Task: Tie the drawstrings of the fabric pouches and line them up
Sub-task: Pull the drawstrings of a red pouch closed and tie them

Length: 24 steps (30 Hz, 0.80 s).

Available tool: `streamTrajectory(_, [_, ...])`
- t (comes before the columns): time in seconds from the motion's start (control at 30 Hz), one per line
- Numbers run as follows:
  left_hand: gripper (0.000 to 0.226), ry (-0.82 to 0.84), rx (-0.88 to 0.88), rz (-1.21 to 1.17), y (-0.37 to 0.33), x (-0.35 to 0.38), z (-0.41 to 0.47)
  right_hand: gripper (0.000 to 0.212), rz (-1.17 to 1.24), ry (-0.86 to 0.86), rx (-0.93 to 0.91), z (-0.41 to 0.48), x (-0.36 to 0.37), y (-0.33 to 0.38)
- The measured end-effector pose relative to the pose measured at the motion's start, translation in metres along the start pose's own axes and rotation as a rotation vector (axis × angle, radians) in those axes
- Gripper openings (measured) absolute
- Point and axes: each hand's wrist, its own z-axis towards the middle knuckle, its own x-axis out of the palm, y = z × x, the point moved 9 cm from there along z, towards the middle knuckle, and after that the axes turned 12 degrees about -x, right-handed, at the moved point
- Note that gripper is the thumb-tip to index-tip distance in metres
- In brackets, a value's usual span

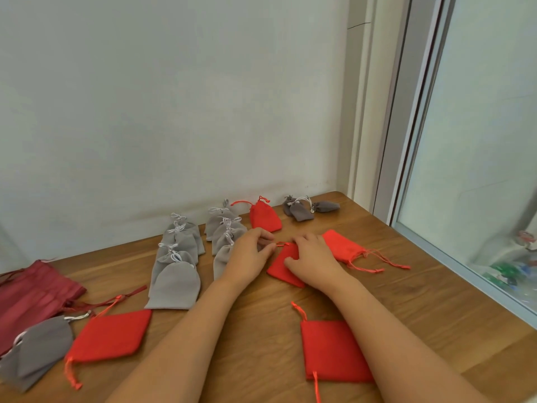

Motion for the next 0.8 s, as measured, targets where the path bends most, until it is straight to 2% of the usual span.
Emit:
streamTrajectory(0.13, [0.009,-0.021,-0.039,-0.113,0.008,-0.012,0.005,0.051,0.093,-0.039,0.032,0.003,-0.002,-0.004])
streamTrajectory(0.3, [0.01,-0.007,0.004,-0.146,-0.002,-0.01,-0.001,0.019,0.335,-0.184,0.028,0.003,-0.011,-0.005])
streamTrajectory(0.43, [0.015,-0.008,0.02,-0.146,-0.009,-0.011,-0.003,0.017,0.49,-0.292,-0.009,0.002,-0.021,-0.002])
streamTrajectory(0.53, [0.02,-0.002,0.03,-0.137,-0.017,-0.012,-0.006,0.017,0.696,-0.38,0.004,-0.001,-0.027,-0.003])
streamTrajectory(0.7, [0.023,-0.043,-0.079,-0.229,-0.009,-0.019,-0.003,0.022,1.078,-0.339,0.064,0.0,-0.013,-0.008])
streamTrajectory(0.8, [0.024,0.045,-0.171,-0.379,0.003,-0.015,-0.004,0.021,1.116,-0.291,0.067,0.001,-0.007,-0.007])
